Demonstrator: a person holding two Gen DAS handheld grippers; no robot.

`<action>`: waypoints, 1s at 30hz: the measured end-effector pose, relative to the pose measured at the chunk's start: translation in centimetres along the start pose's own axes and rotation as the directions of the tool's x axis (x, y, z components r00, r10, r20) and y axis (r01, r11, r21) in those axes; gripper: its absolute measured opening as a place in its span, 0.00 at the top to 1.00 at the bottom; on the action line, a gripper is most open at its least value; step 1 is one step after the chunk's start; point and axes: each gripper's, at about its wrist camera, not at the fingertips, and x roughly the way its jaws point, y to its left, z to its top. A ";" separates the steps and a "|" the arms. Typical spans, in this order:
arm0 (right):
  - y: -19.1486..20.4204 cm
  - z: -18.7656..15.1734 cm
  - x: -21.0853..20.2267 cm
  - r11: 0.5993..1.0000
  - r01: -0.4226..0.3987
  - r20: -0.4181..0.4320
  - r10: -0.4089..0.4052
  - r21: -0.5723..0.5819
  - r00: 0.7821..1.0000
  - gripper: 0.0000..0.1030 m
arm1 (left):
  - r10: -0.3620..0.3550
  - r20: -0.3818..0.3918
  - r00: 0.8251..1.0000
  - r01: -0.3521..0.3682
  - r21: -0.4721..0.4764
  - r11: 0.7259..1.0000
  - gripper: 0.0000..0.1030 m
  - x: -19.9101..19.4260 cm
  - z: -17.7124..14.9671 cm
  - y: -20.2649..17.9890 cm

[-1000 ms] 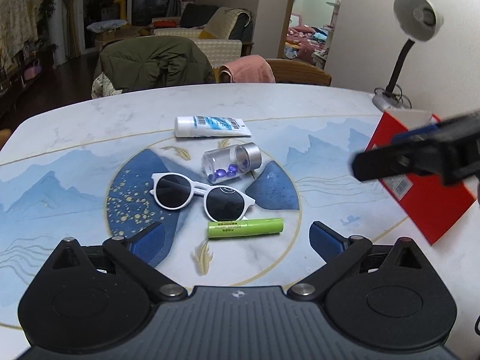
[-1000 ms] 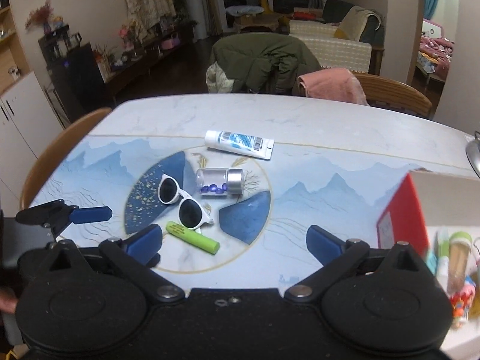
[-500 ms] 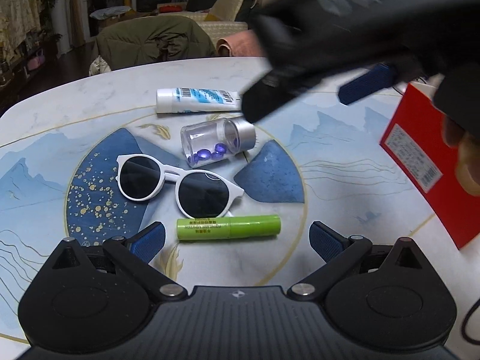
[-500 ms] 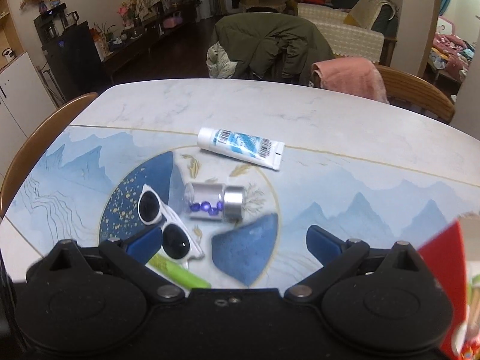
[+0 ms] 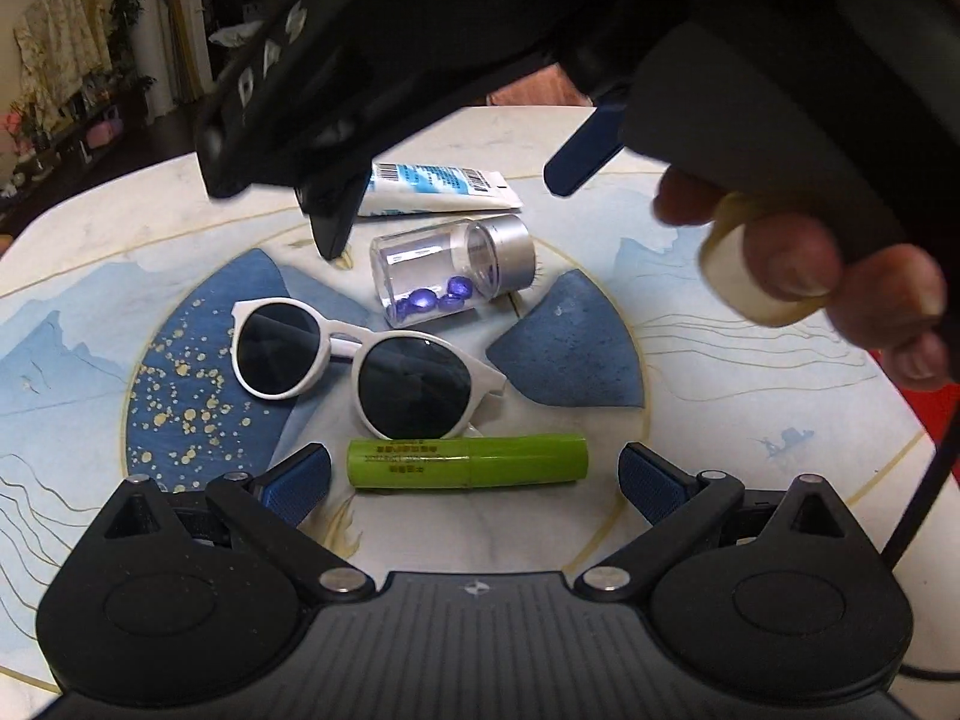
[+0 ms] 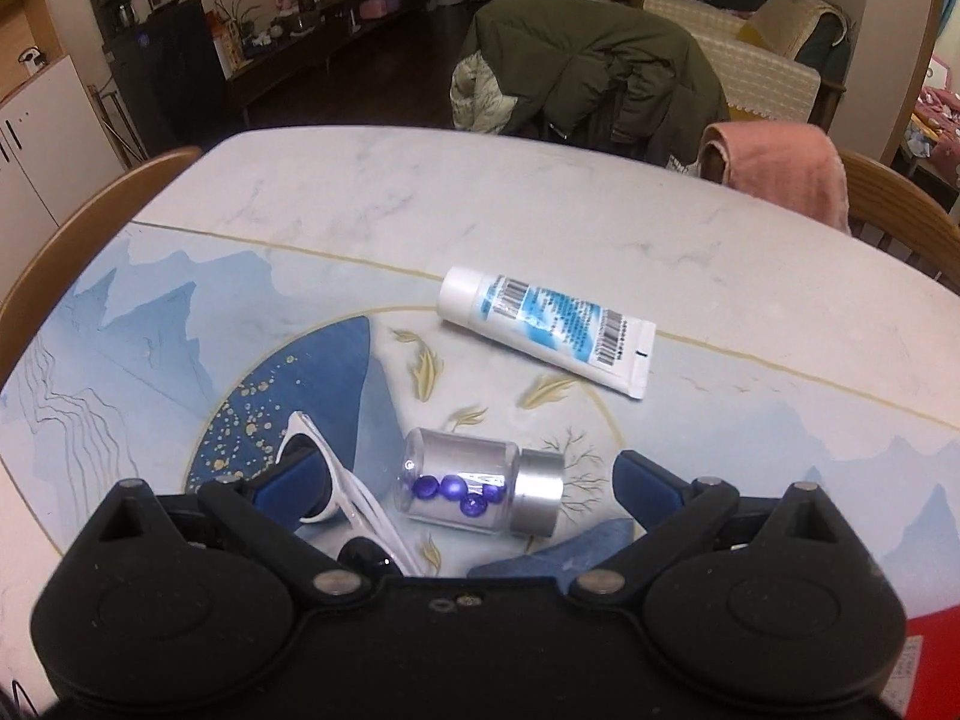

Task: Organize rigid objects
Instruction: 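Withdraw both tools from the shoebox toward the pill bottle and sunglasses, then grasp the green battery with the left tool while the right tool grasps the pill bottle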

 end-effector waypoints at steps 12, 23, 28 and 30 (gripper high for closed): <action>0.0 0.2 2.5 1.000 0.022 -0.060 -0.021 0.007 0.998 0.12 | 0.019 0.021 1.000 -0.019 0.012 1.000 0.06 -0.2 -0.3 -0.5; -0.3 -0.2 2.2 0.999 0.020 -0.068 -0.018 0.026 0.998 0.33 | 0.016 0.020 1.000 -0.016 0.012 1.000 0.21 -0.5 -0.6 -0.8; -0.7 -0.6 1.0 0.999 0.018 -0.056 -0.016 0.046 0.998 0.33 | 0.008 0.007 1.000 -0.008 -0.001 1.000 0.21 -1.2 -0.6 -0.8; -1.0 -0.9 0.2 0.998 0.014 -0.052 -0.011 0.055 0.999 0.33 | 0.001 0.010 1.000 -0.001 -0.003 1.000 0.21 -1.9 -0.5 -0.6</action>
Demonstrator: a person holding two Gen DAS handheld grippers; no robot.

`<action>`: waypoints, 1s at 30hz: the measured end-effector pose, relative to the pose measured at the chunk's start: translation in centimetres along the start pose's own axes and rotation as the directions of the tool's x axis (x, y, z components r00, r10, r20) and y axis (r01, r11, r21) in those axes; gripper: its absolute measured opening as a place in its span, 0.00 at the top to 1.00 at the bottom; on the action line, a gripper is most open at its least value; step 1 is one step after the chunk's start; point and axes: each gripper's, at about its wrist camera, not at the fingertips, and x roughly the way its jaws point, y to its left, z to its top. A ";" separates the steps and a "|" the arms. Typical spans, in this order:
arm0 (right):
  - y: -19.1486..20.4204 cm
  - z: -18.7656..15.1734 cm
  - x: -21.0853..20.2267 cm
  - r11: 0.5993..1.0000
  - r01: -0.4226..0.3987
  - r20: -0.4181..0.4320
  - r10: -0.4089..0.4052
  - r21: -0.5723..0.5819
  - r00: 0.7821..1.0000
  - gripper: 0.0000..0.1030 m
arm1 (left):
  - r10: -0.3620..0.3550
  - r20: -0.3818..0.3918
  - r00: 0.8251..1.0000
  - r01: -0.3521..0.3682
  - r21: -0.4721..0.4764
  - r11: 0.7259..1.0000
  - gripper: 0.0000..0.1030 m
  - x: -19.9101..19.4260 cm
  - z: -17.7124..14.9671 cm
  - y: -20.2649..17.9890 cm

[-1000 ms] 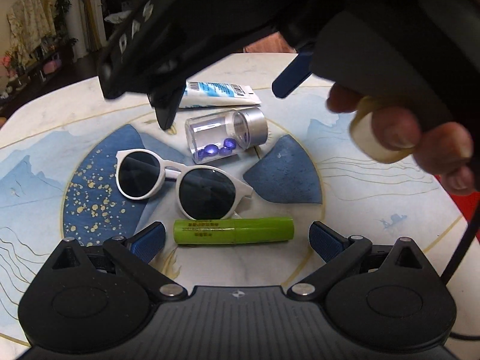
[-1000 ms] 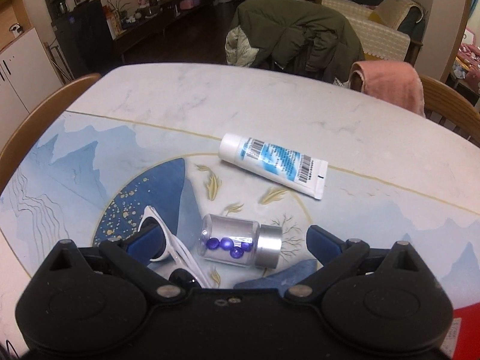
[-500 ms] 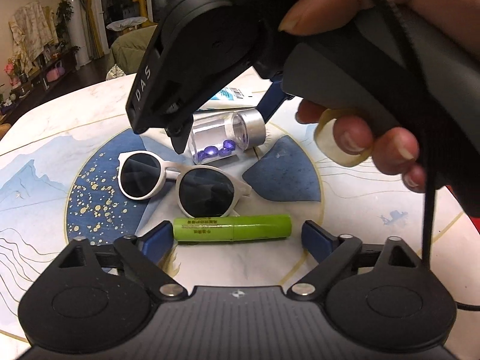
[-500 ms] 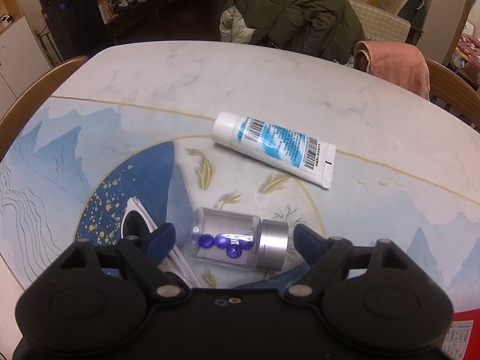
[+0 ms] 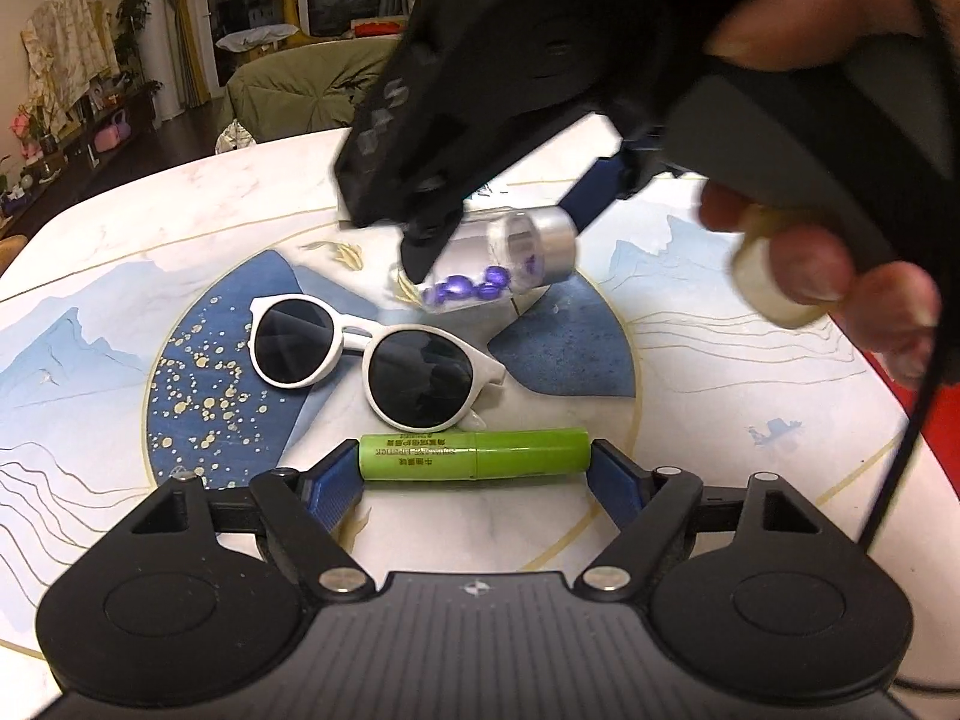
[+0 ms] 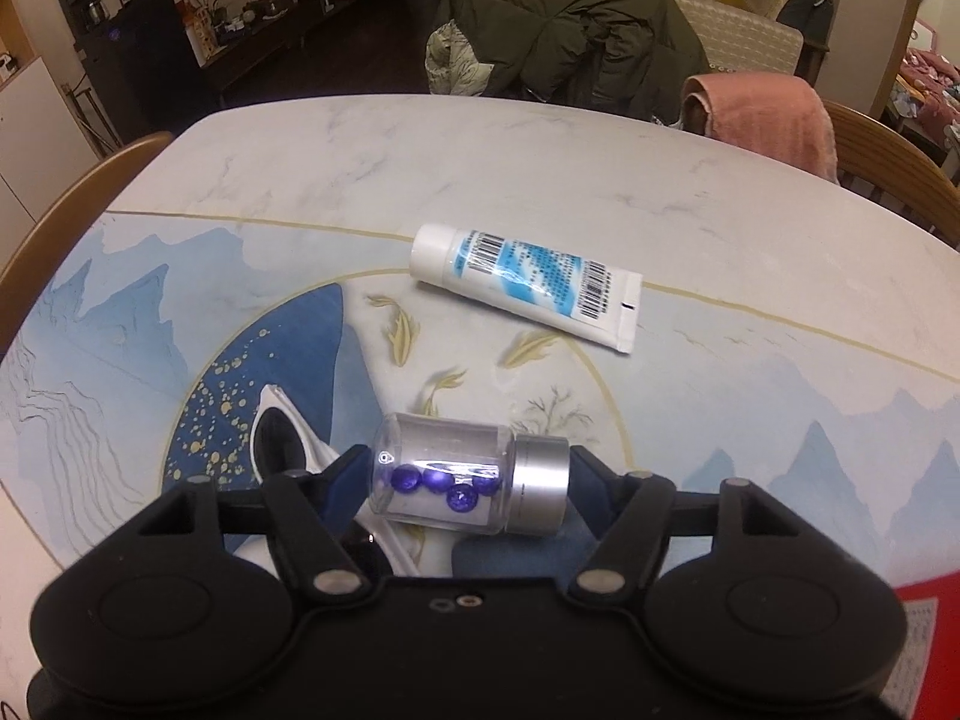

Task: Organize rigid objects
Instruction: 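Grasp the green battery with the left tool while the right tool grasps the pill bottle, then carry the battery and pill bottle into the shoebox and open both tools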

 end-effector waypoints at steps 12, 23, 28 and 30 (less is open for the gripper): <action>-1.3 -2.4 -6.6 0.999 0.002 0.049 -0.005 0.044 0.999 0.33 | -0.036 0.044 0.998 0.037 -0.014 0.999 0.21 -4.6 1.3 -0.3; -2.5 -5.3 -13.8 0.998 -0.006 0.120 -0.001 0.055 0.993 0.33 | -0.068 0.097 0.993 0.069 -0.002 0.998 0.21 -9.2 3.2 -1.6; -4.0 -6.9 -16.8 0.998 -0.009 0.157 -0.001 0.065 0.988 0.33 | -0.078 0.115 0.990 0.079 0.000 0.997 0.21 -10.7 3.9 -2.7; -4.7 -7.7 -17.8 0.998 -0.010 0.168 -0.001 0.069 0.986 0.33 | -0.091 0.118 0.989 0.092 0.003 0.996 0.21 -11.2 4.3 -3.4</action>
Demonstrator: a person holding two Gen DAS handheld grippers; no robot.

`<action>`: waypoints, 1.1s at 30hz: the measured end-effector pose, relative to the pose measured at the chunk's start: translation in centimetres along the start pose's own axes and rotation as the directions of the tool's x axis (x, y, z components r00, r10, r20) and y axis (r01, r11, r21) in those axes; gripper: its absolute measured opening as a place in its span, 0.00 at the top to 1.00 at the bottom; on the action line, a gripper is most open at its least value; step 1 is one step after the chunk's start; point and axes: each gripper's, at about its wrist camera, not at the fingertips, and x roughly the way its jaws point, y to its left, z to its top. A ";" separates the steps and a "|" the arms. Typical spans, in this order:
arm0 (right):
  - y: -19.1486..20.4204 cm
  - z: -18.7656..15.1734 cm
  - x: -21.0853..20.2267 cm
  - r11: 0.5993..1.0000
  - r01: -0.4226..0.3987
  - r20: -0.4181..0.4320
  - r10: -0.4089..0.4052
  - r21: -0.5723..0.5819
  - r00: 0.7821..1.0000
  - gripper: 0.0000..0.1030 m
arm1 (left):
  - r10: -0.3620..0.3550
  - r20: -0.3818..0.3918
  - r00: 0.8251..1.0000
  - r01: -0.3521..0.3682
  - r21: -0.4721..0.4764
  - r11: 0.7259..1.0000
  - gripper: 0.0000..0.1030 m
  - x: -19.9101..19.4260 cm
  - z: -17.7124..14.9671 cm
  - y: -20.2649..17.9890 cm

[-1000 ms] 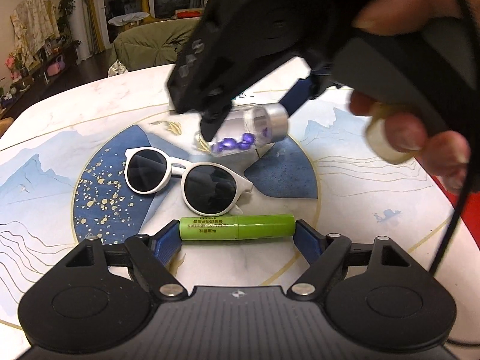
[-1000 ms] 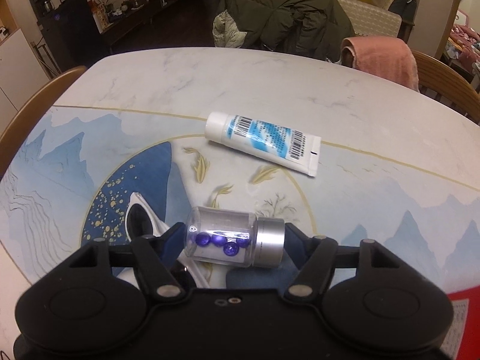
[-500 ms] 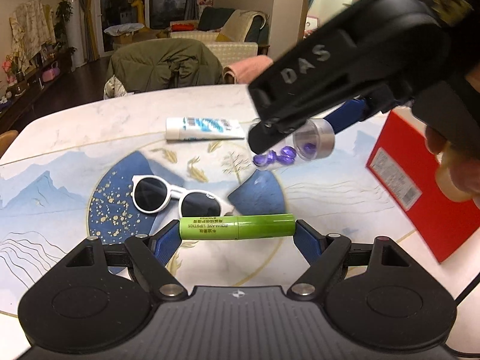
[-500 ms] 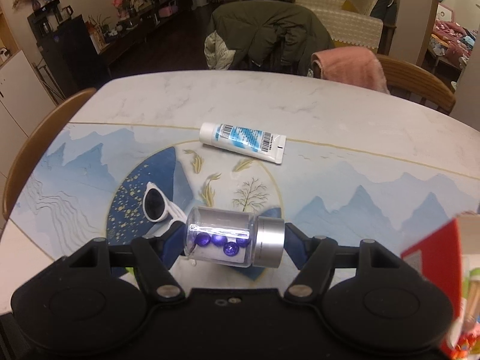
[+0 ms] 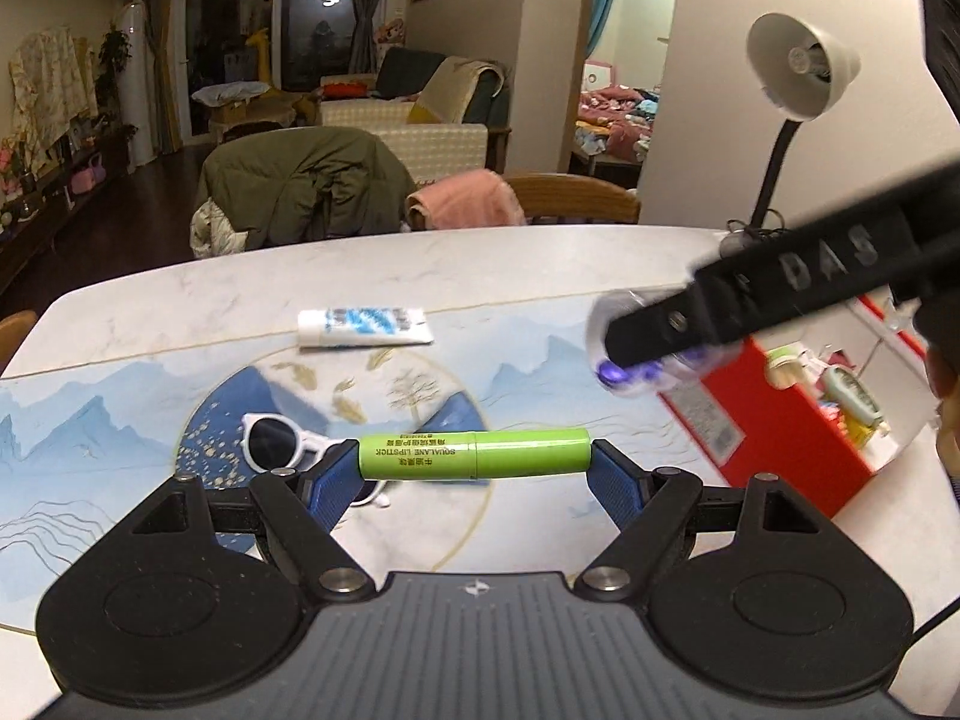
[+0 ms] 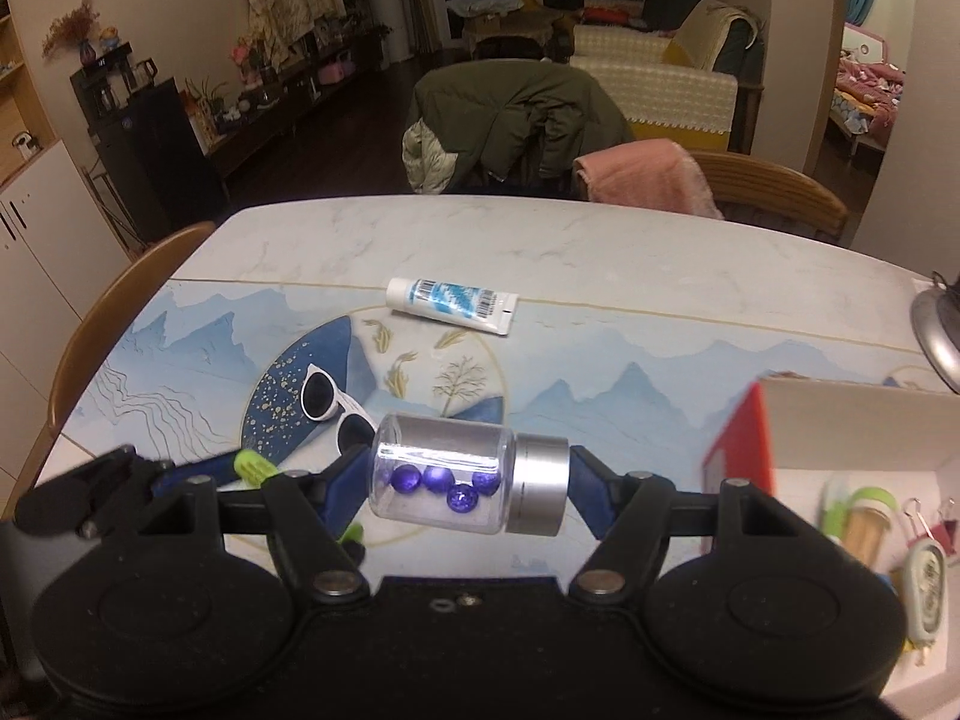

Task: Organize rigid objects
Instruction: 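Carry the battery and pill bottle into the shoebox and open both tools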

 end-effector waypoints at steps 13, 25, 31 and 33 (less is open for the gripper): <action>-8.6 -4.1 -6.2 0.996 0.050 0.047 -0.053 0.073 0.997 0.33 | -0.069 0.005 0.998 0.069 0.039 0.997 0.21 -0.2 2.4 -7.5; -17.7 -8.1 -8.8 0.980 0.123 0.040 -0.130 0.154 0.991 0.33 | -0.124 -0.028 0.992 0.127 0.117 0.985 0.21 3.2 4.5 -15.8; -20.8 -9.6 -8.7 0.976 0.145 0.017 -0.150 0.165 0.989 0.33 | -0.143 -0.067 0.987 0.151 0.141 0.978 0.21 6.0 5.8 -18.8; -21.6 -10.0 -8.5 0.976 0.152 0.010 -0.155 0.159 0.988 0.33 | -0.145 -0.092 0.985 0.156 0.134 0.979 0.21 7.2 6.3 -19.4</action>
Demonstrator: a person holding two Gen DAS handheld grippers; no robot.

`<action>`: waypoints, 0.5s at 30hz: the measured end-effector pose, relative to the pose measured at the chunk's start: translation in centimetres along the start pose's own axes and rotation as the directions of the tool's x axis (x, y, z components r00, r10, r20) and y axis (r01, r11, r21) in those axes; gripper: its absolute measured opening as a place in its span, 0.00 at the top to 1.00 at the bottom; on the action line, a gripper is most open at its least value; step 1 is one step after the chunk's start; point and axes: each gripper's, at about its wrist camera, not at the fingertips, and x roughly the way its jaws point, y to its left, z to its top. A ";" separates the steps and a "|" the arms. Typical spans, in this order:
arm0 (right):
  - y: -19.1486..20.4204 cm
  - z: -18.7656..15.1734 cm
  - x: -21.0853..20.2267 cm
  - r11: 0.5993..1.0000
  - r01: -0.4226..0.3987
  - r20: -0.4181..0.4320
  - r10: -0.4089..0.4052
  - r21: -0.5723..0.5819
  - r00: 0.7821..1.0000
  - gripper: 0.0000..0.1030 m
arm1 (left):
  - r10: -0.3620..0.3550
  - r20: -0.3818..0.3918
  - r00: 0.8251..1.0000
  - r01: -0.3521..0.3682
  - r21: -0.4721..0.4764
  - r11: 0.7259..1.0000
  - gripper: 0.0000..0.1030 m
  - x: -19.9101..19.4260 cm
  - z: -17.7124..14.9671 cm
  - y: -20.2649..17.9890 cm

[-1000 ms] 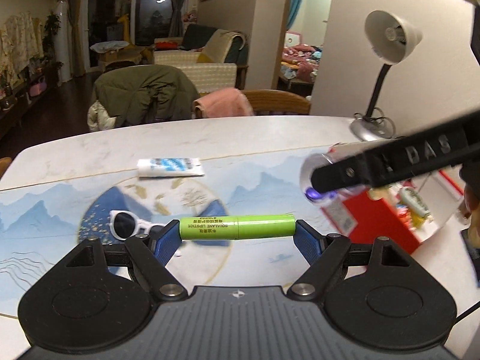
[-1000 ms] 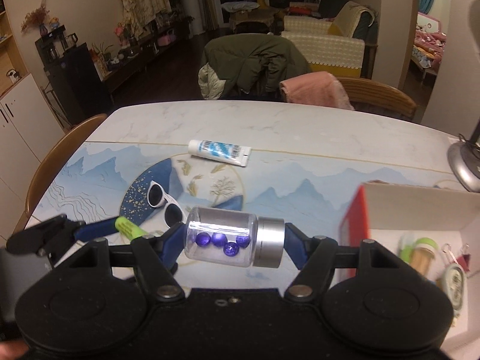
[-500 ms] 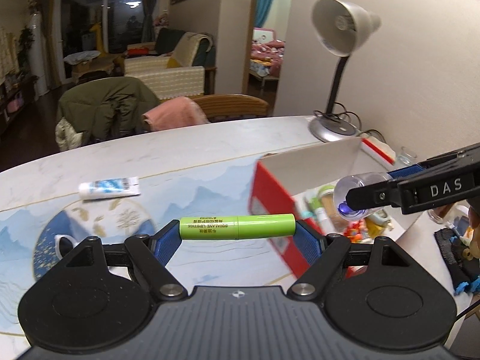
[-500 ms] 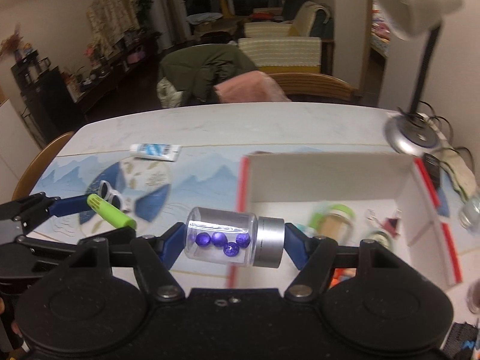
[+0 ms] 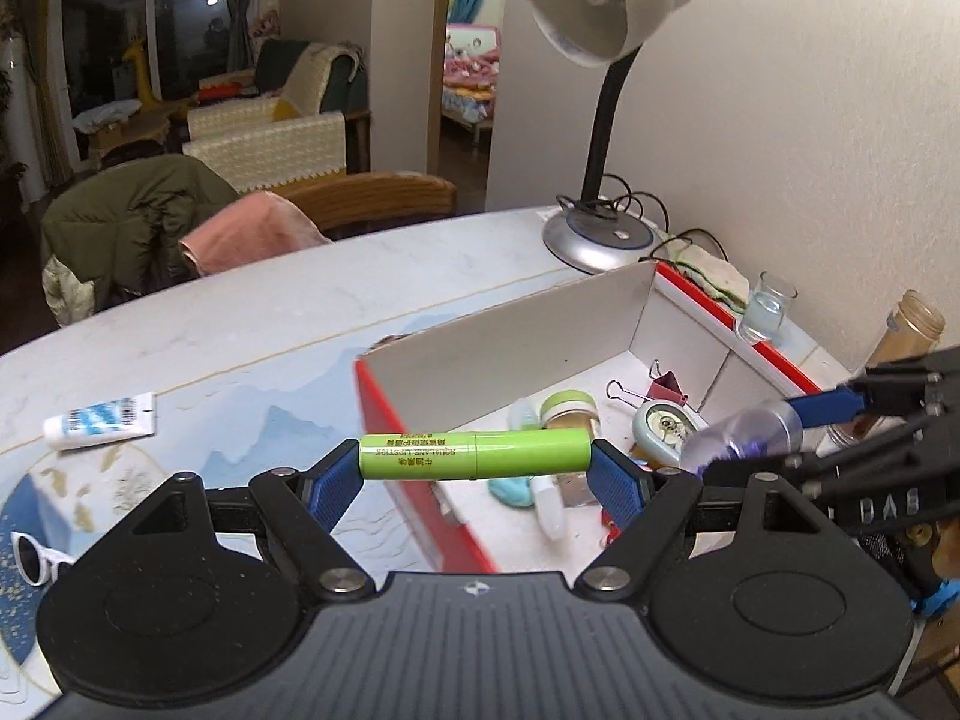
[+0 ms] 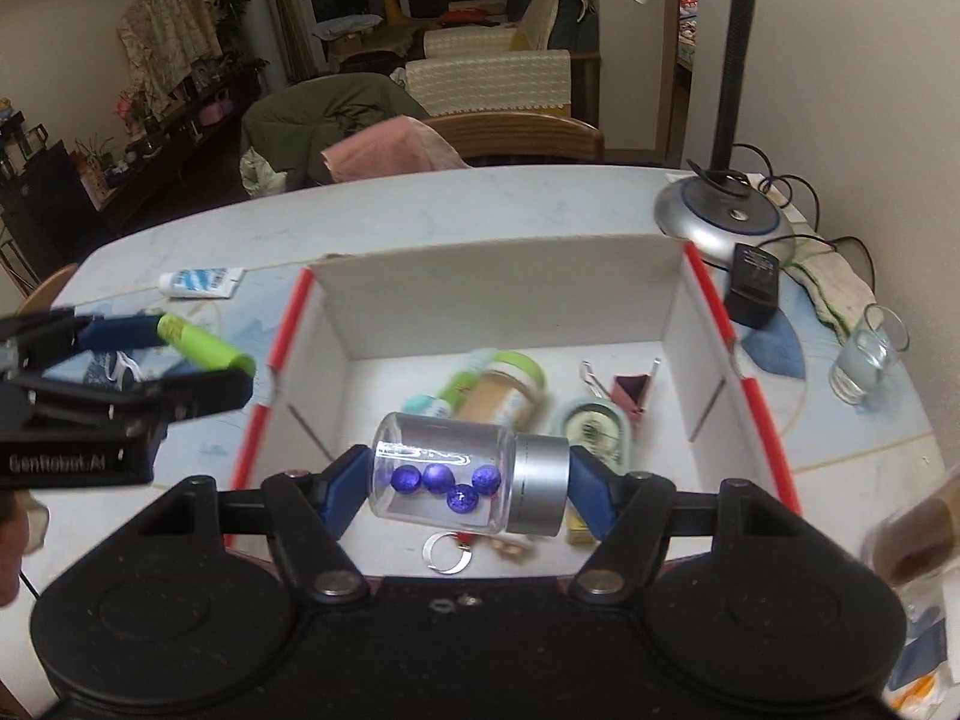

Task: Organize rigid objects
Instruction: 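Carry the battery and pill bottle into the shoebox and open both tools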

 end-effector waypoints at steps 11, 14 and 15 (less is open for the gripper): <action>-0.7 -0.4 3.1 0.994 -0.039 -0.076 0.031 -0.104 0.997 0.33 | -0.025 -0.122 0.992 0.027 0.012 1.000 0.21 6.8 3.5 -3.2; -0.3 -0.3 3.8 0.988 -0.052 -0.091 0.039 -0.143 0.995 0.33 | -0.009 -0.150 0.989 0.011 0.015 1.000 0.21 8.6 3.7 -3.6; -0.1 -0.3 4.1 0.986 -0.064 -0.099 0.049 -0.153 0.994 0.33 | -0.001 -0.157 0.988 0.005 0.022 1.000 0.21 9.2 3.9 -3.8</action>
